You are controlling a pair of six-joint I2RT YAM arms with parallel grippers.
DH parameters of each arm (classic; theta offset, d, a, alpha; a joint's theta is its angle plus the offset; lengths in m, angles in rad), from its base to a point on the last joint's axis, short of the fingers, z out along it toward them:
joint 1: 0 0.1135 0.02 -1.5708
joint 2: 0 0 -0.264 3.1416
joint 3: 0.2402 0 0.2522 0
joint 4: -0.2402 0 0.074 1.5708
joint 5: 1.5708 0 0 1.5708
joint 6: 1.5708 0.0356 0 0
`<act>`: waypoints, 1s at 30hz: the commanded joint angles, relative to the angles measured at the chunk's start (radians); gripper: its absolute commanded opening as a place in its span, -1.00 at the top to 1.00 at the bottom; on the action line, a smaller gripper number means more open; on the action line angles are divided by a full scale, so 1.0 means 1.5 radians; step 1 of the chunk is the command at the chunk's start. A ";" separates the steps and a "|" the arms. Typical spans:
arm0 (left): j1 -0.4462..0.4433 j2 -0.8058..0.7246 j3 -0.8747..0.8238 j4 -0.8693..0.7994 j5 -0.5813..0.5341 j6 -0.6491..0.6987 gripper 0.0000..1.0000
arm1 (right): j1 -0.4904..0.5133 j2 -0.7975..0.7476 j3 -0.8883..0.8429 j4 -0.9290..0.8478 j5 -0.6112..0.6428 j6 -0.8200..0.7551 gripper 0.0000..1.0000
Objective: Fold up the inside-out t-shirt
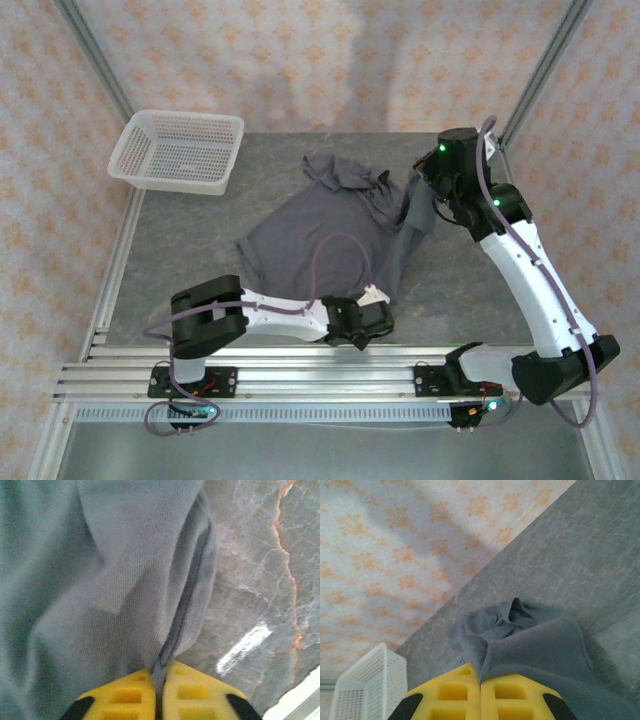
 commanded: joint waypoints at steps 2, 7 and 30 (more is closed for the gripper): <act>0.024 -0.159 -0.066 -0.072 -0.149 -0.004 0.95 | -0.047 -0.066 -0.011 -0.013 0.112 -0.025 1.00; 0.212 -0.428 -0.214 -0.118 -0.129 0.050 0.88 | -0.181 -0.154 -0.098 0.022 0.134 0.036 1.00; 0.469 -0.439 -0.254 -0.007 0.159 -0.015 0.03 | -0.184 -0.266 -0.406 0.114 -0.233 0.057 1.00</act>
